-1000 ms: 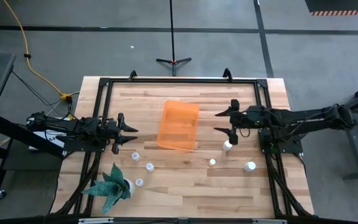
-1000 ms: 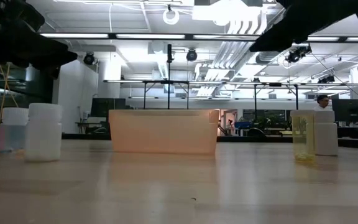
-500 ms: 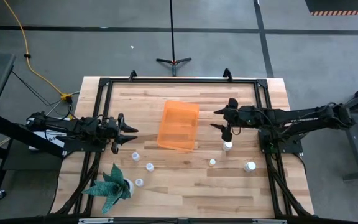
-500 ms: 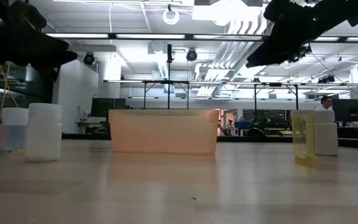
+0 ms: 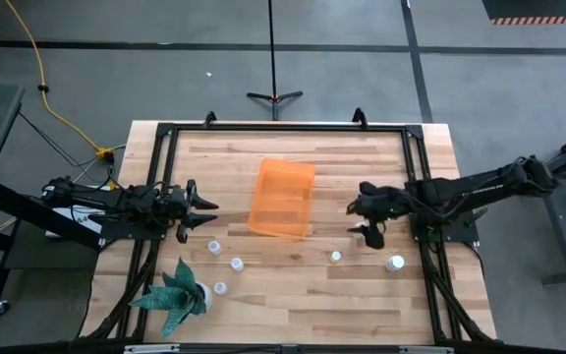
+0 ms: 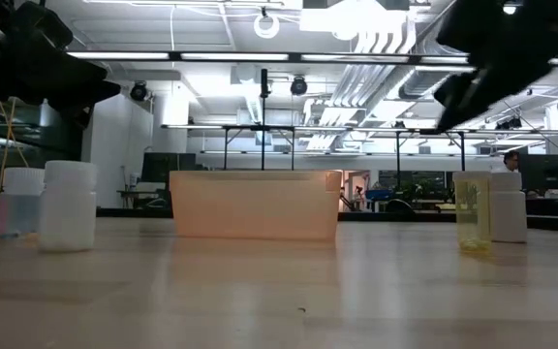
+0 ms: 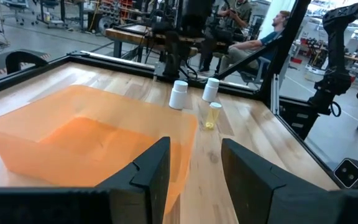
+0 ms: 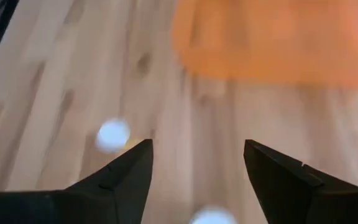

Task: Pick and place pill bottles into a basket
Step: Put the left white pill bottle into the orange bin

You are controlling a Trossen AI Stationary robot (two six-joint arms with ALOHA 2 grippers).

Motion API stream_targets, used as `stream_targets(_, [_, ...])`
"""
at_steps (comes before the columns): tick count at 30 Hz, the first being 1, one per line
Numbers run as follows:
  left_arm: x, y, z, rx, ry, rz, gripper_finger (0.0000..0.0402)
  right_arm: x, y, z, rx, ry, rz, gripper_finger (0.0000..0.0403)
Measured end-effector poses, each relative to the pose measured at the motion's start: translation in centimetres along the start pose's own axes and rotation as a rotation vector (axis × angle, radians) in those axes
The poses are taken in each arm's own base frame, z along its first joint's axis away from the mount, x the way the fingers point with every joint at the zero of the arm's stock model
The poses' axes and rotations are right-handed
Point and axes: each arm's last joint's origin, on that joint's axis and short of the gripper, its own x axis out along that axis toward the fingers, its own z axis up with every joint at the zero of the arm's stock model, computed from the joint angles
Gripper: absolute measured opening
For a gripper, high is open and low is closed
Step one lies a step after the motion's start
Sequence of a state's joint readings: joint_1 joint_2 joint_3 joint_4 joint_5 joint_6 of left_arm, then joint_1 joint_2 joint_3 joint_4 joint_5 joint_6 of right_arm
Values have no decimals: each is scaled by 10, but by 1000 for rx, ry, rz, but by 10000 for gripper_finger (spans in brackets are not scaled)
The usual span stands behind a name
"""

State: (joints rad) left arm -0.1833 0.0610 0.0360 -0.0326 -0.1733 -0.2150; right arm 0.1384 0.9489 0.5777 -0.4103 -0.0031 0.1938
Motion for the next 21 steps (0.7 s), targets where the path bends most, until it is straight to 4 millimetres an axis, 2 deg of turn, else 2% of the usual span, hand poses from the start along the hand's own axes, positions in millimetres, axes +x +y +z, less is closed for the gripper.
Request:
stream_targets(6, [0,0,0,0,0,0,179,-1,3,-16,-29,151,-59,239])
stream_targets(12, [0,0,0,0,0,0,179,-1,2,-21,-24,181,-119,249])
stream_targets(21, [0,0,0,0,1,-6,179,19,2,-26,-13,291,-128,250])
